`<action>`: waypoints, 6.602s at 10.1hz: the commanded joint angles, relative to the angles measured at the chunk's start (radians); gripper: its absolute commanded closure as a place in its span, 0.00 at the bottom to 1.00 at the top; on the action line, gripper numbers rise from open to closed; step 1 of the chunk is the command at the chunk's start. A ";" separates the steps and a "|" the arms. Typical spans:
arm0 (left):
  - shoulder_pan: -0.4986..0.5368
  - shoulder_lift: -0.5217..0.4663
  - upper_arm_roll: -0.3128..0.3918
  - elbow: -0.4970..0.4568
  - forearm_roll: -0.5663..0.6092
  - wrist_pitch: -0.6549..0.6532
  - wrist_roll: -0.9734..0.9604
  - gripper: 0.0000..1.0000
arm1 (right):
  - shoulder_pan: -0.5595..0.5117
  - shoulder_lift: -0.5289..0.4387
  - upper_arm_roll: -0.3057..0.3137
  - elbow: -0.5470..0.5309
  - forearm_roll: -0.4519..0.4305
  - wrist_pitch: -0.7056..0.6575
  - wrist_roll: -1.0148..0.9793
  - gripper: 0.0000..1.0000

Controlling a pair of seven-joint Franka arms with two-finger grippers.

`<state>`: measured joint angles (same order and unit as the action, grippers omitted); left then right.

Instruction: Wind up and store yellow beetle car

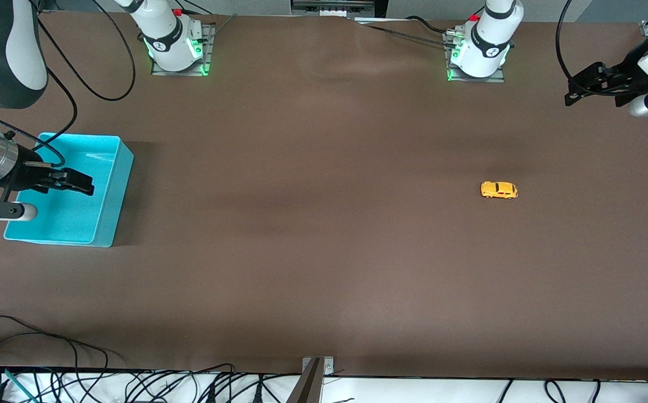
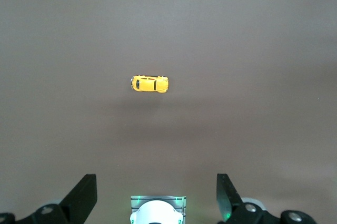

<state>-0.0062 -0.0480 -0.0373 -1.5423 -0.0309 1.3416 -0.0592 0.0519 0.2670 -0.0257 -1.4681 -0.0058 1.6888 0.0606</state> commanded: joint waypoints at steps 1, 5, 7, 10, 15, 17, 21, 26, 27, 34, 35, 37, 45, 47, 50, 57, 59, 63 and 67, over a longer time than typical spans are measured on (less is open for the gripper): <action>0.006 -0.007 -0.001 -0.009 -0.015 0.011 -0.008 0.00 | -0.004 -0.012 0.001 0.006 -0.010 -0.011 -0.010 0.00; 0.005 -0.006 -0.001 -0.009 -0.014 0.011 -0.008 0.00 | -0.006 -0.012 0.001 0.006 -0.010 -0.011 -0.010 0.00; 0.008 -0.006 -0.001 -0.008 -0.012 0.011 -0.008 0.00 | -0.006 -0.012 0.003 0.006 -0.010 -0.009 -0.010 0.00; 0.015 0.022 0.005 0.005 -0.011 0.011 -0.002 0.00 | -0.004 -0.012 0.001 0.006 -0.010 -0.011 -0.010 0.00; 0.051 0.057 0.007 -0.116 0.068 0.175 0.002 0.00 | -0.004 -0.012 0.001 0.006 -0.010 -0.009 -0.010 0.00; 0.051 0.056 0.007 -0.182 0.091 0.191 -0.007 0.00 | -0.006 -0.012 0.001 0.006 -0.010 -0.009 -0.005 0.00; 0.052 0.042 0.005 -0.292 0.078 0.348 -0.001 0.00 | -0.006 -0.012 0.001 0.006 -0.010 -0.011 -0.011 0.00; 0.054 0.033 0.005 -0.479 0.077 0.597 -0.001 0.00 | -0.006 -0.012 0.000 0.006 -0.010 -0.012 -0.011 0.00; 0.055 0.033 0.005 -0.525 0.077 0.655 -0.001 0.00 | -0.006 -0.011 0.001 0.006 -0.010 -0.012 -0.011 0.00; 0.052 0.076 0.005 -0.835 0.075 1.017 0.089 0.00 | -0.006 -0.012 -0.002 0.006 -0.014 -0.017 -0.018 0.00; 0.052 0.101 0.005 -0.844 0.081 1.050 0.205 0.00 | -0.006 -0.012 0.000 0.006 -0.014 -0.017 -0.016 0.00; 0.057 0.131 0.007 -0.845 0.082 1.054 0.460 0.00 | -0.006 -0.012 -0.002 0.006 -0.014 -0.017 -0.016 0.00; 0.057 0.256 0.016 -0.838 0.159 1.162 1.365 0.00 | -0.006 -0.012 0.000 0.008 -0.016 -0.018 -0.018 0.00; 0.061 0.276 0.014 -0.837 0.282 1.232 1.395 0.00 | -0.006 -0.012 -0.002 0.008 -0.016 -0.018 -0.019 0.00; 0.061 0.327 0.014 -0.834 0.321 1.298 1.445 0.00 | -0.006 -0.012 -0.003 0.008 -0.016 -0.017 -0.019 0.00; 0.069 0.366 0.008 -0.831 0.305 1.326 1.463 0.52 | -0.006 -0.012 -0.005 0.008 -0.016 -0.017 -0.018 0.00; 0.069 0.364 0.008 -0.826 0.307 1.324 1.464 0.99 | -0.006 -0.012 -0.006 0.009 -0.013 -0.015 -0.018 0.00; 0.068 0.369 0.008 -0.811 0.318 1.317 1.490 1.00 | -0.006 -0.012 -0.005 0.009 -0.013 -0.017 -0.016 0.00; 0.094 0.436 0.010 -0.811 0.310 1.317 1.493 1.00 | -0.006 -0.012 -0.005 0.008 -0.013 -0.017 -0.018 0.00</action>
<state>0.0636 0.3229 -0.0240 -2.3701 0.2690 2.6617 1.4108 0.0508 0.2663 -0.0334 -1.4668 -0.0113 1.6881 0.0582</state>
